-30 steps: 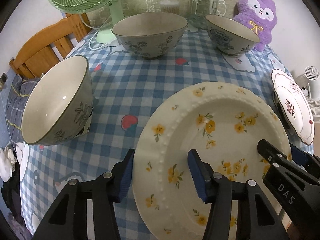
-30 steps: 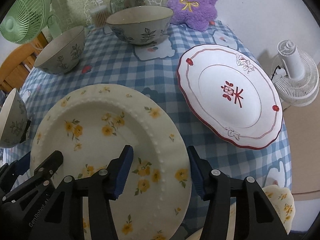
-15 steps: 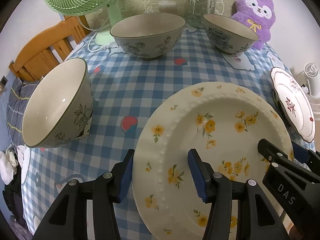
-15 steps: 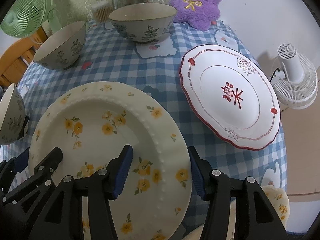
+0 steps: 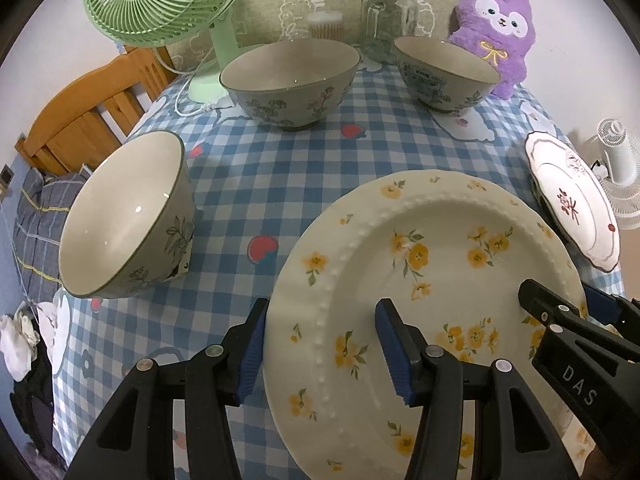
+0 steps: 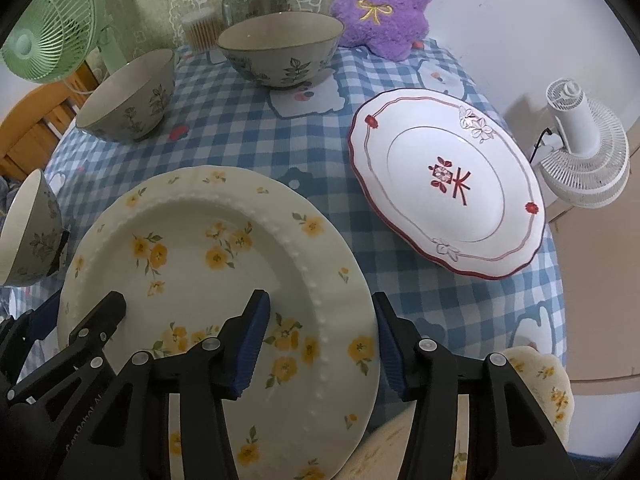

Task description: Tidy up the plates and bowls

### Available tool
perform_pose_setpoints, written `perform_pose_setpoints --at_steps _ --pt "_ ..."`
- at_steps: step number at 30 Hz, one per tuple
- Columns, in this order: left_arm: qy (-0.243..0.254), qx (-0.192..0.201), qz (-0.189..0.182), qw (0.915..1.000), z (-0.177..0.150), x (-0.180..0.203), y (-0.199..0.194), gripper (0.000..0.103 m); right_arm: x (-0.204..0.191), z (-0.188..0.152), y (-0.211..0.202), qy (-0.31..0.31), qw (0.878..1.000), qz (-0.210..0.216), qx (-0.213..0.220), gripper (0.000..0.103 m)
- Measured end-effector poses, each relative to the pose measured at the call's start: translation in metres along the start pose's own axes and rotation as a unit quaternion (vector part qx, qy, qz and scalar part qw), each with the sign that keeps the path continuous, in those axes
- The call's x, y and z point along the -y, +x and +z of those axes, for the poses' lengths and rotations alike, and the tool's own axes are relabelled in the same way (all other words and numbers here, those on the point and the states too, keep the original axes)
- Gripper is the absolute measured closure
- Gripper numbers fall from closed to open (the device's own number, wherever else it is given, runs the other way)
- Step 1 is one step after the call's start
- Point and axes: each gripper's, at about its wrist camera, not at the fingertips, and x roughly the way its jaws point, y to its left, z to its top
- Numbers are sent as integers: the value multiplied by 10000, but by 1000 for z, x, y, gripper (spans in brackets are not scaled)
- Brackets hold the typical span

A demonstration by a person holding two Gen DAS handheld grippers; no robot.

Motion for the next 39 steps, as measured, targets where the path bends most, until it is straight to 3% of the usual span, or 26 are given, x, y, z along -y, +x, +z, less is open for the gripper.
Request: perform_pose_setpoints --at_steps 20,39 --pt "191 525 -40 9984 -2 19 -55 49 26 -12 -57 242 9987 -63 434 49" --pt "391 707 -306 9963 -25 60 -89 49 74 -49 -96 553 9961 -309 619 49"
